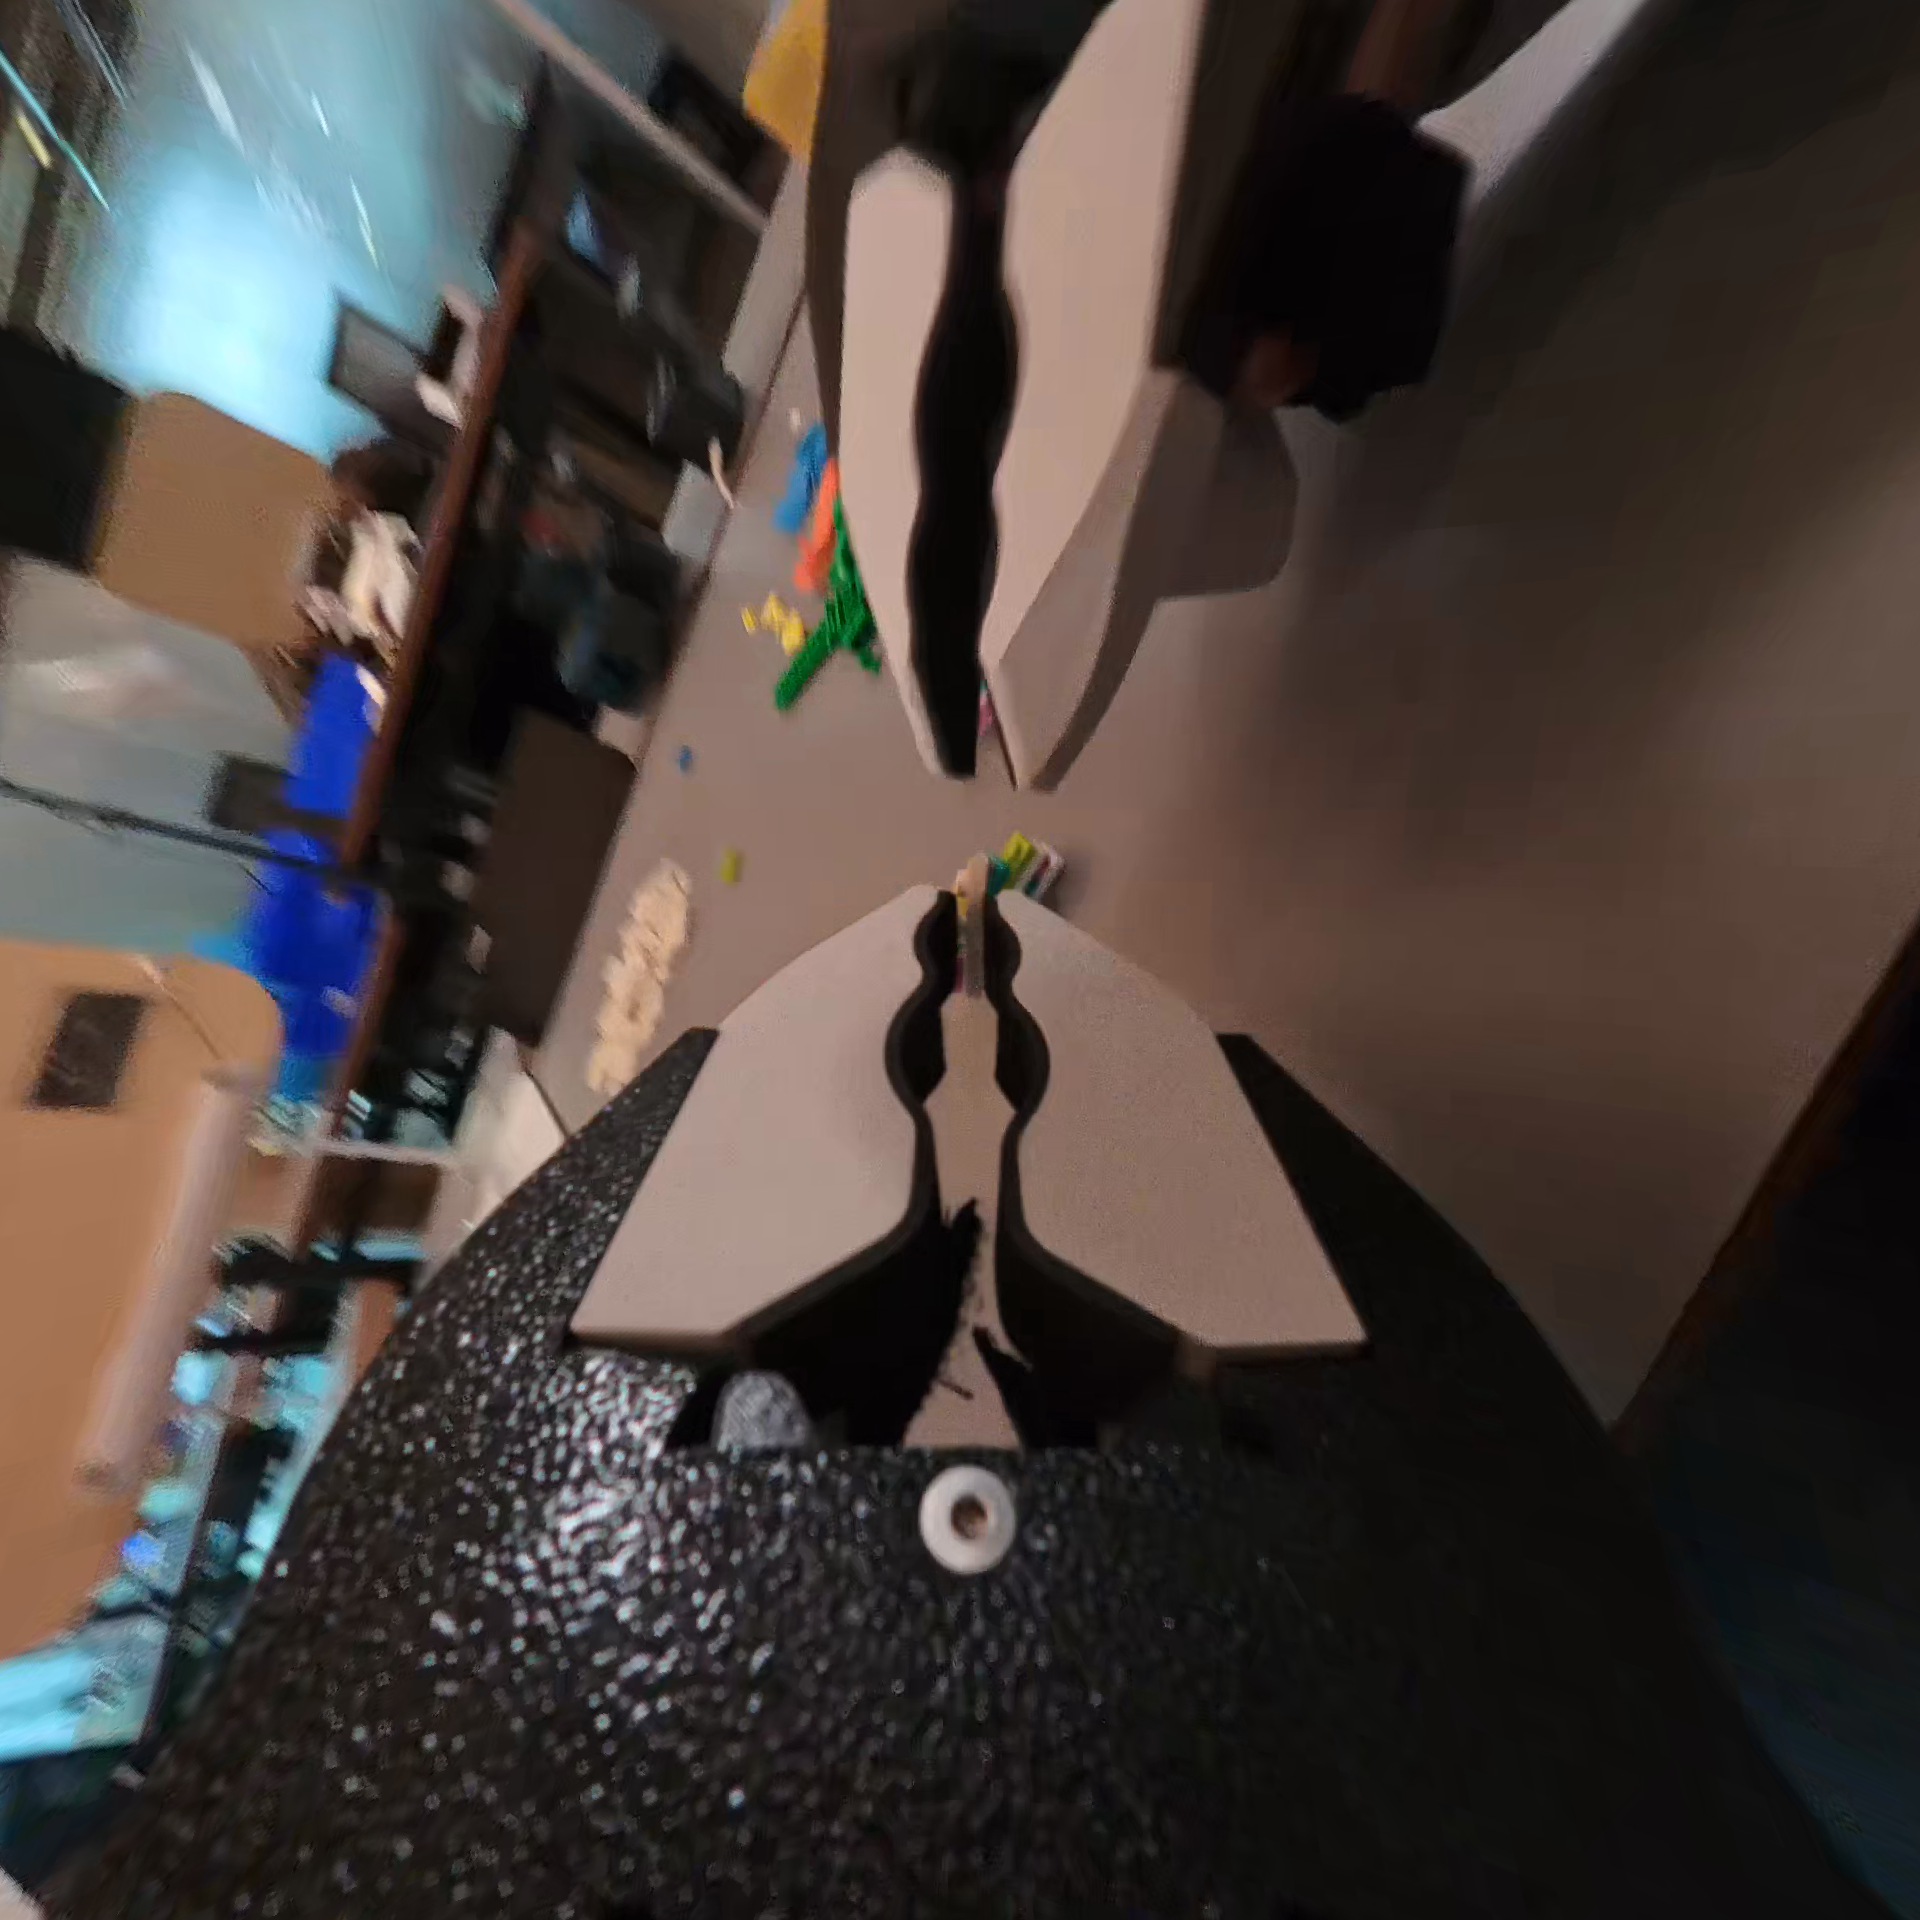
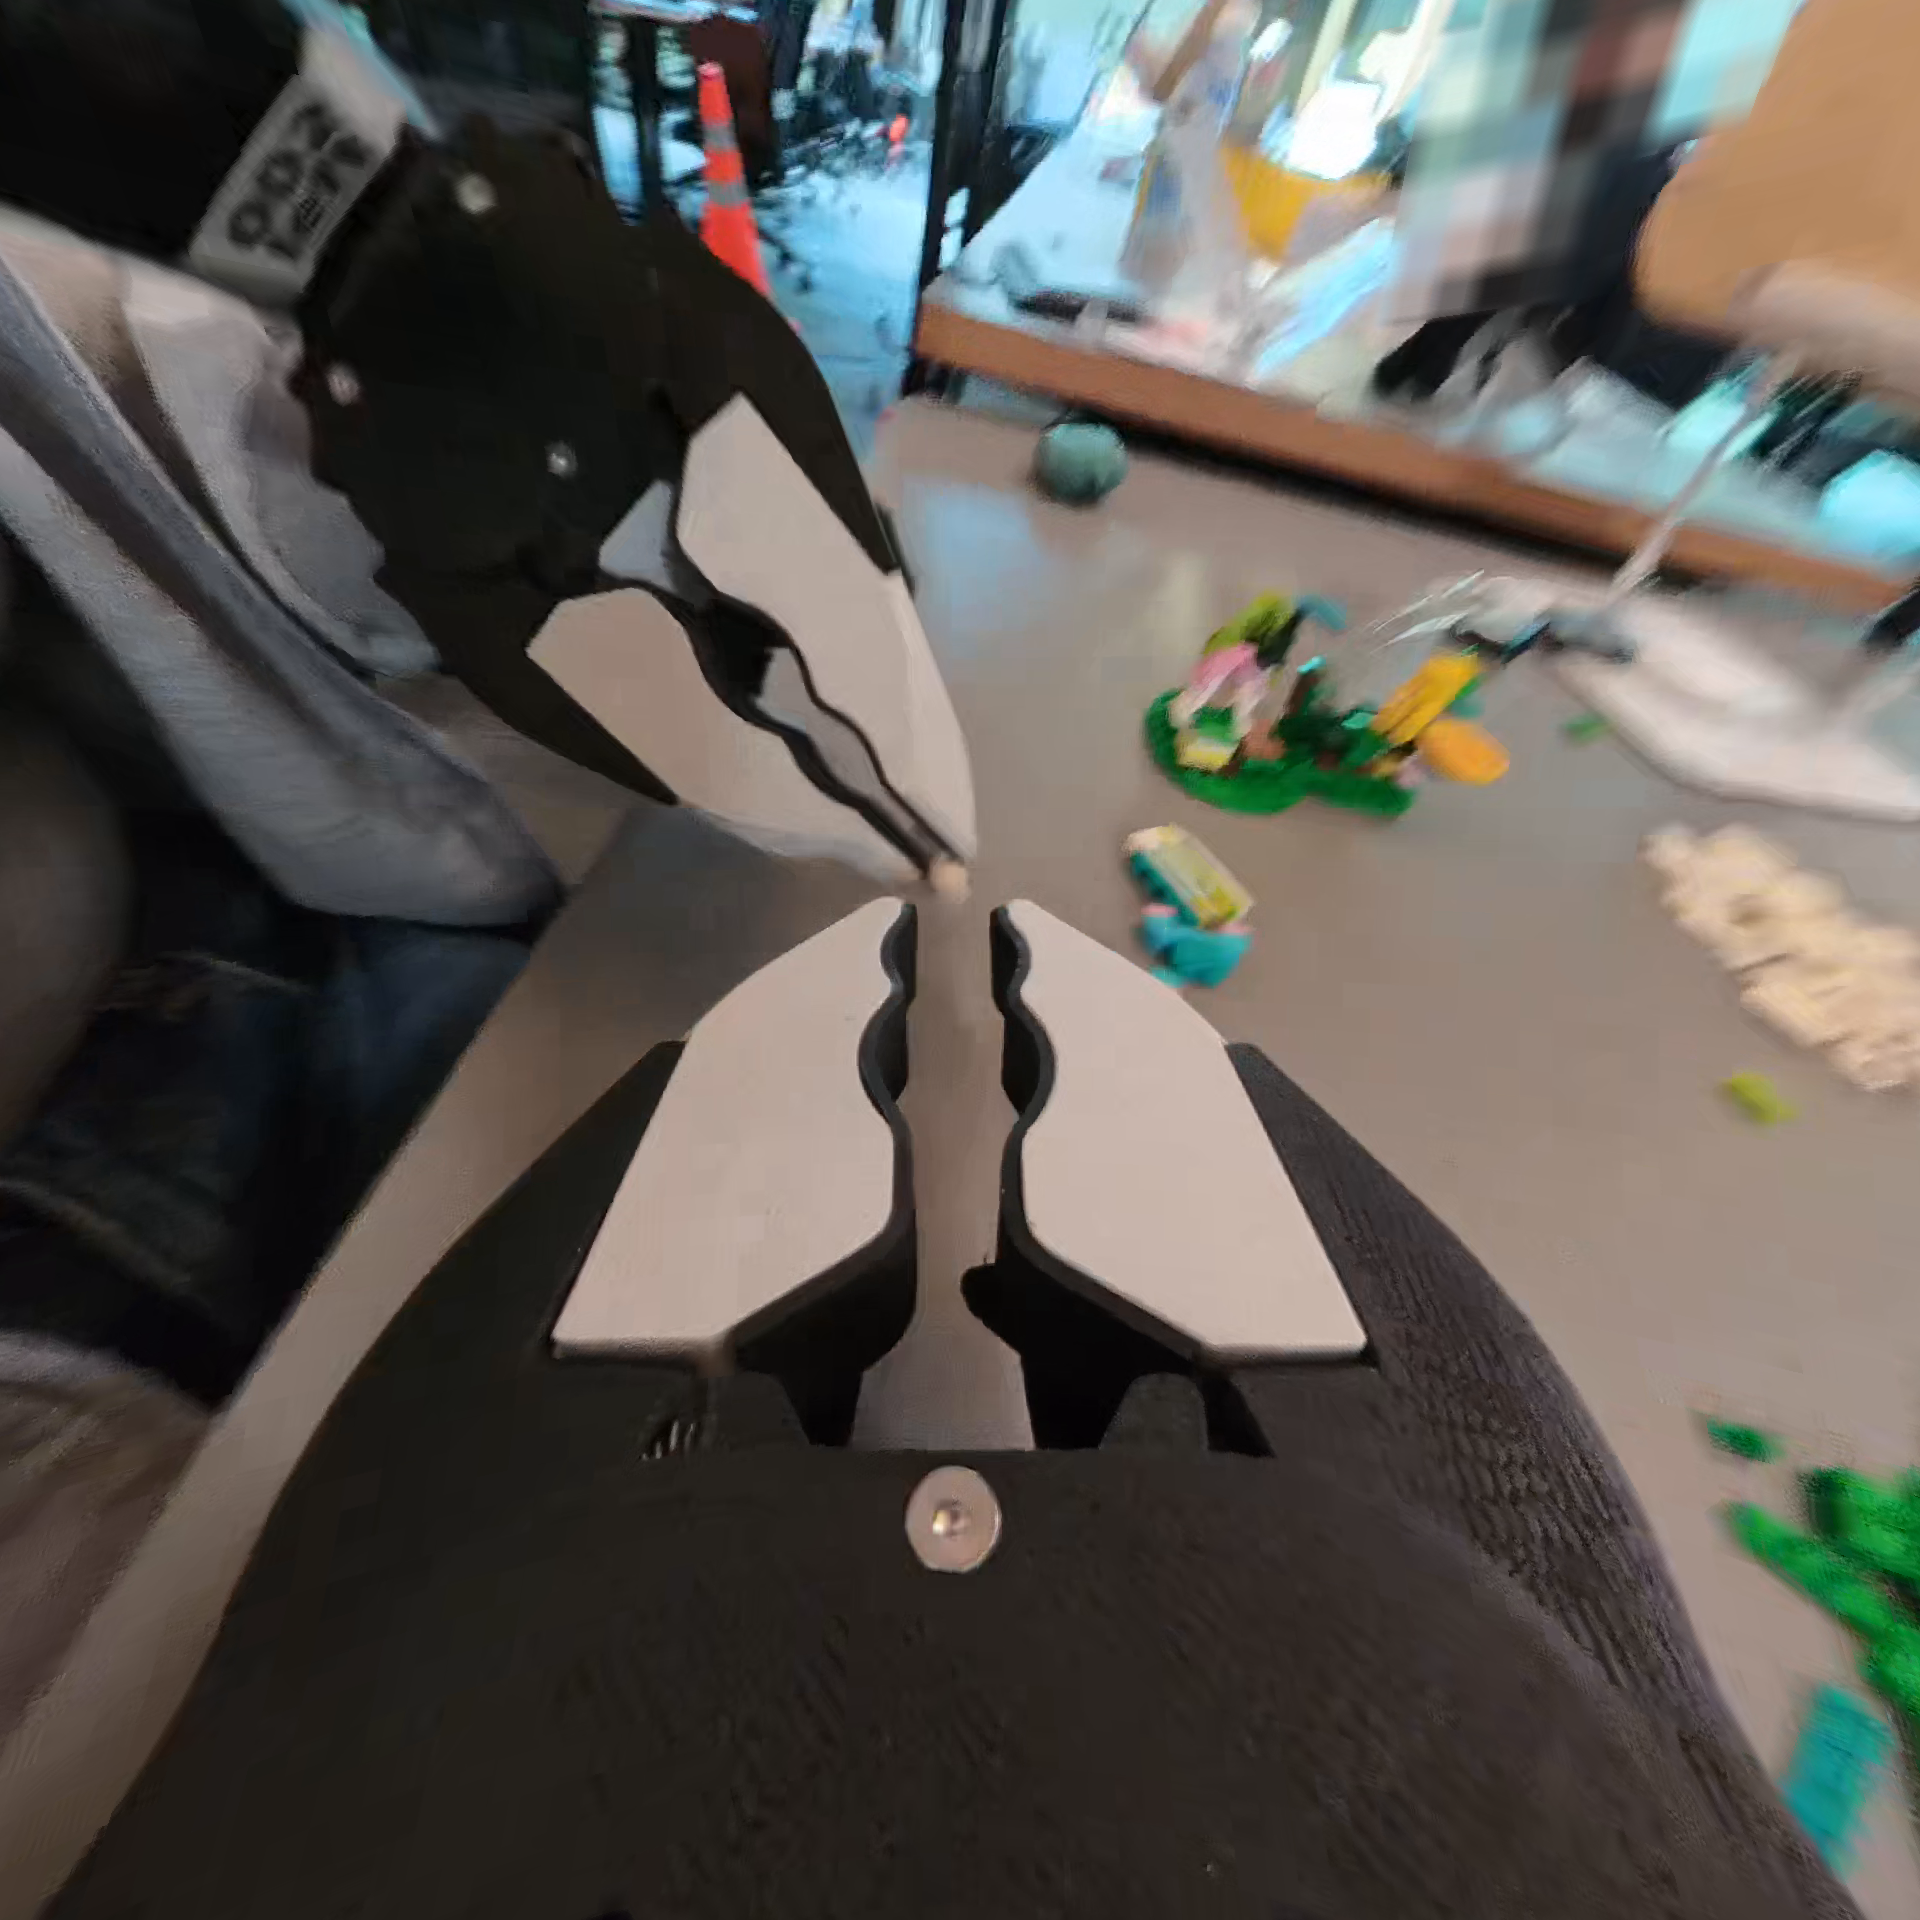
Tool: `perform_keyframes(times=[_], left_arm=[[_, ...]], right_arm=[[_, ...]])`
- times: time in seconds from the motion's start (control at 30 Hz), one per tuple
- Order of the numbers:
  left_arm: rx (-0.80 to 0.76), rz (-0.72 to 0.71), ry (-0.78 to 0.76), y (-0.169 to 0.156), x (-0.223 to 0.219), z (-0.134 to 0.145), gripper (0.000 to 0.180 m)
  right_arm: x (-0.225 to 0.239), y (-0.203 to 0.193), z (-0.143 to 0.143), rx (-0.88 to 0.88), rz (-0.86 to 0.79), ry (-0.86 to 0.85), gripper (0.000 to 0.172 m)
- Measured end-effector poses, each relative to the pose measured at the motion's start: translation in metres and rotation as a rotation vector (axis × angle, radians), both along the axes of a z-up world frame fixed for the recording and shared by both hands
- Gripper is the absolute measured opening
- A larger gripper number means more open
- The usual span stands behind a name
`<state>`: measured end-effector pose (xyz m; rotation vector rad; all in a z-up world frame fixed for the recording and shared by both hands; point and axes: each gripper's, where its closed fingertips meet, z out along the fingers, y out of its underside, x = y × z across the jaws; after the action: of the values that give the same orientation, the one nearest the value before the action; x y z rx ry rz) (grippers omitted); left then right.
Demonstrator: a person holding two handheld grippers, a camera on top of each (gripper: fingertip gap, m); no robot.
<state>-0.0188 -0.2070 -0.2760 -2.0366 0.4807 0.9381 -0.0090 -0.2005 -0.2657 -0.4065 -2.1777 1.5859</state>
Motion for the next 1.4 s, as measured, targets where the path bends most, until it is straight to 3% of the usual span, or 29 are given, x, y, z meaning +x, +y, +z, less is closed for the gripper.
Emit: perform_keyframes(times=[0.03,0.13,0.23,0.5,0.7,0.8,0.87,0.93,1.0,1.17,1.3,1.4], left_arm=[[0.013,-0.036,0.059,0.003,0.004,0.004,0.005],[0.041,-0.088,0.166,0.009,0.011,0.011,0.005],[0.048,-0.092,0.202,0.011,0.009,0.012,0.005],[0.044,-0.12,0.266,0.015,0.01,0.015,0.005],[0.075,-0.114,0.201,0.015,0.009,0.013,0.005],[0.139,-0.08,0.014,0.016,0.007,0.014,0.009],[0.158,-0.065,-0.202,0.015,0.007,0.01,0.024],[0.175,-0.064,-0.416,0.013,0.006,0.007,0.029],[0.18,-0.084,-0.535,0.009,0.006,0.007,0.028],[0.093,-0.13,-0.539,0.006,0.013,-0.005,0.026],[0.02,-0.15,-0.45,0.007,0.016,-0.015,0.004],[0.015,-0.171,-0.423,0.007,0.017,-0.017,0.0]], right_arm=[[0.003,-0.002,-0.002,-0.029,0.024,-0.09,0.014],[0.006,-0.007,0.001,-0.178,0.064,-0.33,0.022],[0.005,-0.007,0.0,-0.27,0.066,-0.482,0.019],[0.003,-0.004,0.009,-0.404,0.085,-0.568,0.011],[0.001,-0.003,0.006,-0.393,0.065,-0.576,0.007],[0.0,-0.001,0.007,-0.349,0.043,-0.5,0.006],[-0.002,0.003,0.008,-0.325,0.03,-0.443,0.006],[-0.003,0.007,0.007,-0.268,0.013,-0.34,0.006],[-0.002,0.01,0.008,-0.186,0.01,-0.204,0.006],[0.014,0.002,0.001,0.03,0.094,0.068,0.006],[0.018,-0.003,-0.003,0.08,0.115,0.127,0.006],[0.016,-0.001,-0.006,0.098,0.106,0.124,0.006]])
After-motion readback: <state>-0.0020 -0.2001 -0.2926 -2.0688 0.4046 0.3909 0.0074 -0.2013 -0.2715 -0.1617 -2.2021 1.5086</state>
